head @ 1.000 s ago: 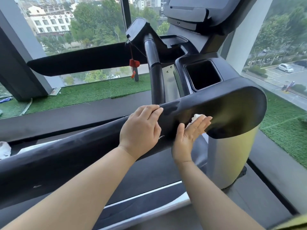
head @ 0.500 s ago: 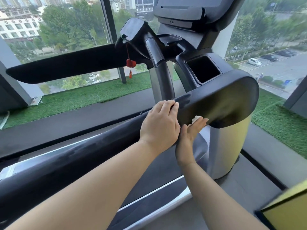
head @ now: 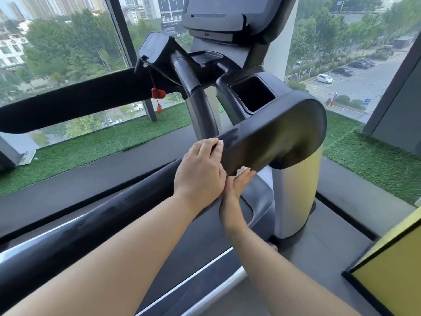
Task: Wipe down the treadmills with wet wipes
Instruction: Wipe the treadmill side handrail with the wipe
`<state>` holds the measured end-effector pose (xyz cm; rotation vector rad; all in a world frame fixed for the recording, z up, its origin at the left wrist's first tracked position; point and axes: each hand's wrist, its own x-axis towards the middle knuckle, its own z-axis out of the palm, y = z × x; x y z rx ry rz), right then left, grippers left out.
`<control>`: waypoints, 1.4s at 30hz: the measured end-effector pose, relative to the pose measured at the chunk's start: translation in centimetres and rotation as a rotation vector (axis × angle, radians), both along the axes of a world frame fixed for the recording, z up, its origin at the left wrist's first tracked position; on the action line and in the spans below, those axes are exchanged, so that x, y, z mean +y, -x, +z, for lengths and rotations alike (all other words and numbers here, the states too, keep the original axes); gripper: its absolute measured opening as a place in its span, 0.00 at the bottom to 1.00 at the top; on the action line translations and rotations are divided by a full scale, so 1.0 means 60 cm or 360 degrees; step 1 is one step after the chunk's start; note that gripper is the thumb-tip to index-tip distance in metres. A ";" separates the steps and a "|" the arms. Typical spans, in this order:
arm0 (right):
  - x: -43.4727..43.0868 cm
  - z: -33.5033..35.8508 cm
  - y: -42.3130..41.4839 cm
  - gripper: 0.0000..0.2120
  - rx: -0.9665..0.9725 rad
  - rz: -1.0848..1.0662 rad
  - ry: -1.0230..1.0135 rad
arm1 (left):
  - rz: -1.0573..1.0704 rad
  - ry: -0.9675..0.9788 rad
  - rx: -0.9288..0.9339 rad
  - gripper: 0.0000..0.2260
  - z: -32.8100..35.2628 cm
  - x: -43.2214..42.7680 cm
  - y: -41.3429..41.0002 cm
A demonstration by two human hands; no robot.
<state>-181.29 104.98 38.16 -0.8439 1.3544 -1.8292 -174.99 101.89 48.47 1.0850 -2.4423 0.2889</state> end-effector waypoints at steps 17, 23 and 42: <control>-0.029 0.034 0.071 0.35 -0.0204 -0.0221 -0.0215 | -0.0027 -0.0007 0.0142 0.21 -0.001 -0.002 -0.006; -0.014 0.033 0.041 0.29 -0.0273 -0.0127 -0.0225 | -0.0007 0.0013 0.0135 0.22 -0.003 -0.003 -0.005; -0.020 0.079 0.070 0.29 0.0117 -0.0211 -0.0281 | 0.0036 -0.0025 0.0124 0.22 0.001 0.000 -0.007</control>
